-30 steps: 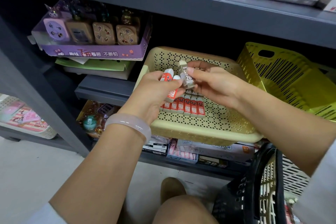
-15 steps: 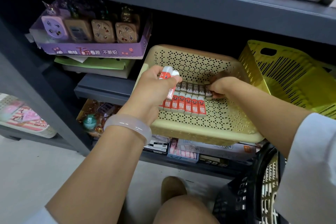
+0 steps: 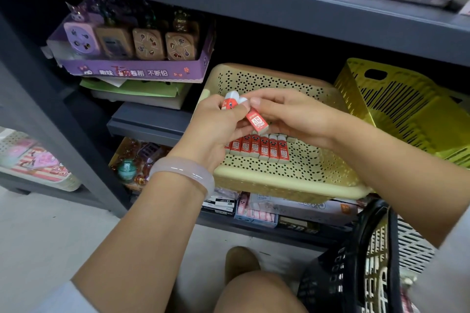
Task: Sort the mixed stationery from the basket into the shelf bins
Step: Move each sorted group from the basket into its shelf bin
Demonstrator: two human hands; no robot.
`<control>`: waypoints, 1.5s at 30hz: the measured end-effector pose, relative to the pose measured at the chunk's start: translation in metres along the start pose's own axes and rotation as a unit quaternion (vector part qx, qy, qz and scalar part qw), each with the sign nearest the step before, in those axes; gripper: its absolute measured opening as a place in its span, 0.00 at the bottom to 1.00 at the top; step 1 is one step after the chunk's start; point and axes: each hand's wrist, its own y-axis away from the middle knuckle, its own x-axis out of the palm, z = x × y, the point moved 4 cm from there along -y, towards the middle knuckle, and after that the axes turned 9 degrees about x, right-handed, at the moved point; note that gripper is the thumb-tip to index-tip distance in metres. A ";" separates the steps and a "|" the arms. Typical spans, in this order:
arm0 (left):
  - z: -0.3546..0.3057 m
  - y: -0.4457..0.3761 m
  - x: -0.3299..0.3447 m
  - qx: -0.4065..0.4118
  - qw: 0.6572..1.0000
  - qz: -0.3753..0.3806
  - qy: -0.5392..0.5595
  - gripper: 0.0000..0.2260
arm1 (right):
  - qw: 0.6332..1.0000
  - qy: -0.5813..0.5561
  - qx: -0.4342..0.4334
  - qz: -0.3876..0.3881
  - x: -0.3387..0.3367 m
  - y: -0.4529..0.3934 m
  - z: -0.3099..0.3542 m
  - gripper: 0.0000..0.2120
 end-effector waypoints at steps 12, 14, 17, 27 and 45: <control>-0.002 0.001 -0.003 -0.031 0.999 -0.023 -0.018 0.06 | 0.840 0.407 0.261 -0.246 -0.053 0.010 -0.033 0.12; -0.003 0.002 -0.003 -0.038 0.999 -0.021 -0.016 0.04 | 0.840 0.418 0.268 -0.218 -0.048 0.002 -0.041 0.12; -0.003 0.002 -0.003 -0.044 0.999 -0.021 -0.008 0.03 | 0.859 0.377 0.276 -0.208 -0.044 -0.003 -0.047 0.10; 0.000 0.001 0.000 -0.022 0.998 0.023 -0.051 0.01 | 0.869 0.346 0.276 -0.221 -0.043 0.003 -0.048 0.05; 0.000 0.002 0.000 0.006 0.994 0.034 -0.104 0.04 | 0.870 0.404 0.251 -0.128 -0.037 0.015 -0.048 0.17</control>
